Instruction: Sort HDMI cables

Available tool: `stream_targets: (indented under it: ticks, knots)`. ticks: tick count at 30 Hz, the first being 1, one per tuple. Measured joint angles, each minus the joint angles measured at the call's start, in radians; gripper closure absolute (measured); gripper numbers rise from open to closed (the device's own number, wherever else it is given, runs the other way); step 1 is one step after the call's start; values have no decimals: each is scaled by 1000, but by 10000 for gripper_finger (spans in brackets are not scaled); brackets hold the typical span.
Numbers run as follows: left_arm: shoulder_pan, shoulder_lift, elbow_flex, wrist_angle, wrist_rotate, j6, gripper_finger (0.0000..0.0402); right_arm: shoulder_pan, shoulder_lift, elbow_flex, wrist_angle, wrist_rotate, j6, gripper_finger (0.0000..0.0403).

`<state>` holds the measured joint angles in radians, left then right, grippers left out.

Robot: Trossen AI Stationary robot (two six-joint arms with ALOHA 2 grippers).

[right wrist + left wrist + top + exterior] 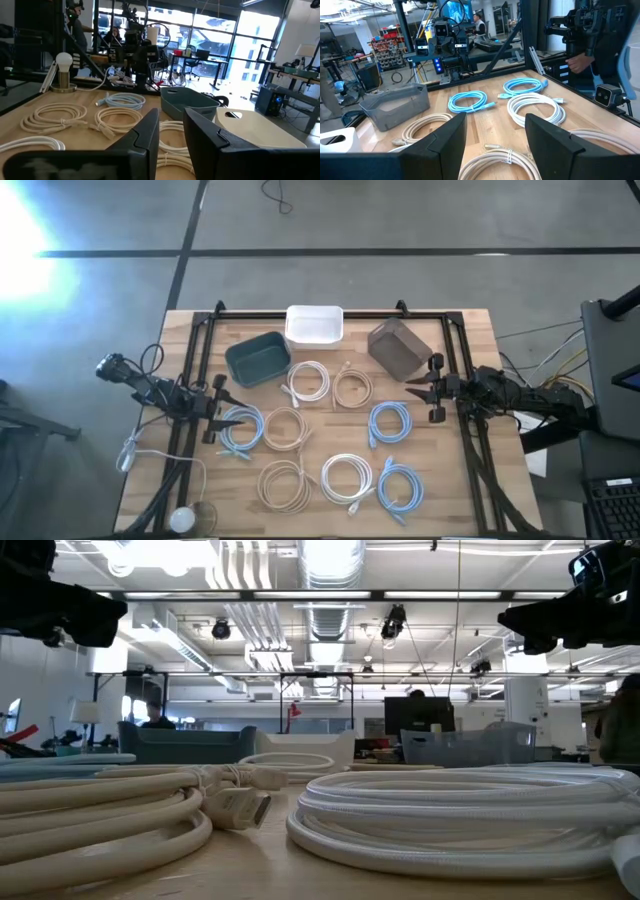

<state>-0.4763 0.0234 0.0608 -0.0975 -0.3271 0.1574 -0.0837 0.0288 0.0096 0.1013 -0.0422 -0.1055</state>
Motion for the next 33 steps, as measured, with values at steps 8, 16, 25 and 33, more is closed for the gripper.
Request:
stream_targets:
  ticks: [8, 16, 25, 33]
  knots:
    - [0, 0, 0, 0, 0, 0, 195, 0, 0, 0, 0, 0, 0, 326]
    - [0, 0, 0, 0, 0, 0, 195, 0, 0, 0, 0, 0, 0, 334]
    - [0, 0, 0, 0, 0, 0, 195, 0, 0, 0, 0, 0, 0, 320]
    - [0, 0, 0, 0, 0, 0, 195, 0, 0, 0, 0, 0, 0, 320]
